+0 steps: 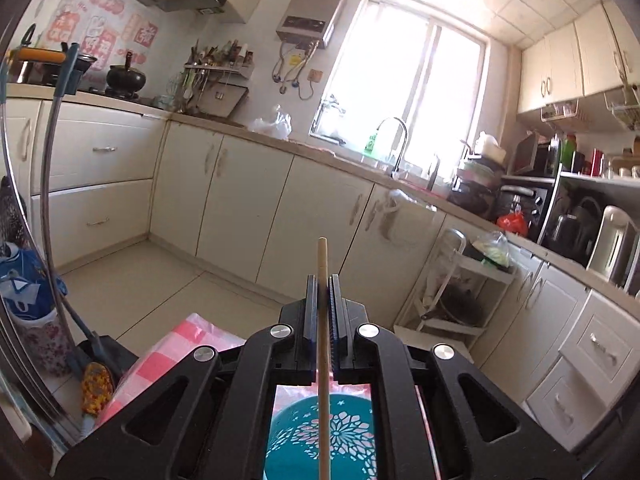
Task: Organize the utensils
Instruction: 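Lift the chopstick over the teal bin and open the left gripper, then close the right gripper on a single chopstick on the cloth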
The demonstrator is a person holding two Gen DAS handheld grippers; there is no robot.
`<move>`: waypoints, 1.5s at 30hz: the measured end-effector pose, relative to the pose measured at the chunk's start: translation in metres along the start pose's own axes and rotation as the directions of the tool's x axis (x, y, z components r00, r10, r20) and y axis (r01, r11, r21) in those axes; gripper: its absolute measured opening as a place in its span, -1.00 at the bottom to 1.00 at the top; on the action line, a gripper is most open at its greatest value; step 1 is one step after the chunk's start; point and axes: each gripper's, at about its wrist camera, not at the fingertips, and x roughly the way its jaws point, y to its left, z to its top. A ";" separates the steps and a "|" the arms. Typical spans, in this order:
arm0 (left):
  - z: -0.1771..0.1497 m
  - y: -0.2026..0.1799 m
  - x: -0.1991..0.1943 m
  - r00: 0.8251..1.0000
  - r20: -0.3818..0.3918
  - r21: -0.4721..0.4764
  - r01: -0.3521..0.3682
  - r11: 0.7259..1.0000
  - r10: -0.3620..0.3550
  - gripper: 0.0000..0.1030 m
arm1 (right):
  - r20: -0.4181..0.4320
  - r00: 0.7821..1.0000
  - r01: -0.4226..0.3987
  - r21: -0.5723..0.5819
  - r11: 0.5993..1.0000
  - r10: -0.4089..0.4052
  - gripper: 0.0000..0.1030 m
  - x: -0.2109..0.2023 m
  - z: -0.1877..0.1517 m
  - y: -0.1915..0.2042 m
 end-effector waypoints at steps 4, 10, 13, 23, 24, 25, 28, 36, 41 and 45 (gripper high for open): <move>0.005 0.002 -0.005 1.000 0.020 -0.010 0.022 1.000 -0.022 -0.91 | 0.002 1.000 0.005 -0.003 1.000 -0.005 -0.79 0.000 0.000 0.001; 0.007 0.011 0.000 0.999 0.035 -0.053 0.016 0.998 -0.014 -0.91 | 0.003 1.000 0.005 -0.005 1.000 -0.005 -0.79 0.000 0.001 0.002; 0.011 0.010 0.000 0.998 0.059 -0.054 0.013 0.998 -0.010 -0.91 | 0.003 1.000 0.006 -0.008 1.000 -0.006 -0.79 0.001 0.001 0.002; -0.038 0.017 0.020 0.998 -0.051 0.007 -0.034 0.999 0.034 -0.91 | -0.002 1.000 0.012 -0.019 1.000 -0.012 -0.79 0.001 0.001 0.003; -0.043 0.017 0.019 0.997 -0.062 0.020 -0.034 0.999 0.036 -0.91 | -0.002 1.000 0.013 -0.022 1.000 -0.013 -0.79 0.001 0.001 0.003; -0.047 0.017 0.018 0.997 -0.071 0.035 -0.034 0.999 0.036 -0.91 | -0.002 1.000 0.015 -0.025 1.000 -0.015 -0.79 0.001 0.001 0.004; -0.058 0.014 0.016 0.991 -0.124 0.107 -0.039 0.994 0.052 -0.83 | -0.005 1.000 0.019 -0.033 0.999 -0.019 -0.79 0.002 0.001 0.006; -0.071 0.040 -0.030 0.977 -0.171 0.144 -0.104 0.984 0.128 0.32 | -0.016 1.000 -0.022 0.011 1.000 0.022 -0.86 0.000 0.000 -0.004; -0.085 0.066 -0.064 0.963 -0.223 0.132 -0.126 0.983 0.154 0.50 | -0.011 0.994 -0.106 0.119 0.987 0.108 -0.89 -0.008 -0.002 -0.022; -0.099 0.082 -0.077 0.944 -0.287 0.127 -0.131 0.983 0.163 0.52 | 0.026 0.987 -0.158 0.187 0.970 0.156 -0.89 -0.022 -0.004 -0.031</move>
